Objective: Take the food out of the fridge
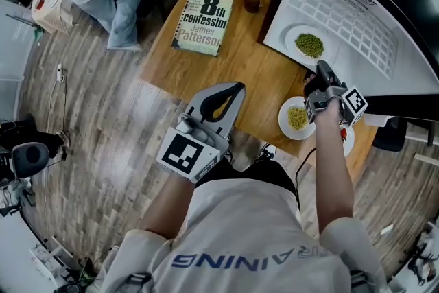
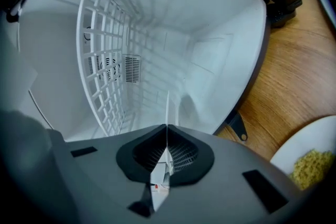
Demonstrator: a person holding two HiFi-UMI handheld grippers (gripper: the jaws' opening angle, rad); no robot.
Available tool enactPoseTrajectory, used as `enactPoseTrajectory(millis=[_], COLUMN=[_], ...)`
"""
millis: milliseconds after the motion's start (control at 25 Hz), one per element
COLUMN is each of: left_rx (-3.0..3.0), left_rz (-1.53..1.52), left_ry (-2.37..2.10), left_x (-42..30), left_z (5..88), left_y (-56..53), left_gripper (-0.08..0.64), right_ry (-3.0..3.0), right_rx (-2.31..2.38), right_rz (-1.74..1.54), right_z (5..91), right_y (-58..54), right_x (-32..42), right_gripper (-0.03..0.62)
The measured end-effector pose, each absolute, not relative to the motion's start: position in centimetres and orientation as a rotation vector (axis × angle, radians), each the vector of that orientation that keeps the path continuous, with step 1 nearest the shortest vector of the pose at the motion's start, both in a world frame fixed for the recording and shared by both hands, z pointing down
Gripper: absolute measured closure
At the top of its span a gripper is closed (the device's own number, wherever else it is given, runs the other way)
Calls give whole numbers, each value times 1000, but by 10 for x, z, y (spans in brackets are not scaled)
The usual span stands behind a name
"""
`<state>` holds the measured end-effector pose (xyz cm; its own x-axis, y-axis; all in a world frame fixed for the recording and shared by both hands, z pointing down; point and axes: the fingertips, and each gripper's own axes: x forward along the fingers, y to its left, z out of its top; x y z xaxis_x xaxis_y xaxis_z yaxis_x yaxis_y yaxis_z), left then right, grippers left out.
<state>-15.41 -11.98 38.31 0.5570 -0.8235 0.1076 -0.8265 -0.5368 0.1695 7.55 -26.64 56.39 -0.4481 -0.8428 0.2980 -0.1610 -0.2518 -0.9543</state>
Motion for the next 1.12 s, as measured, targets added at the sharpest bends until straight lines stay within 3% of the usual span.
enactPoseTrajectory(millis=[320,1120], left_rx=[2576,2466], left_rz=[51,74], left_ry=[-1450,-1615], left_x=[-167,-207], left_z=[384,392], left_y=[-110,-80], left_gripper=[552,552], right_ry=[1614,1845], right_rx=[-1092,-922], right_rz=[-1807,-2151], right_z=[545,615], right_y=[-212,-140], right_x=[52,-77], right_gripper=[566,566])
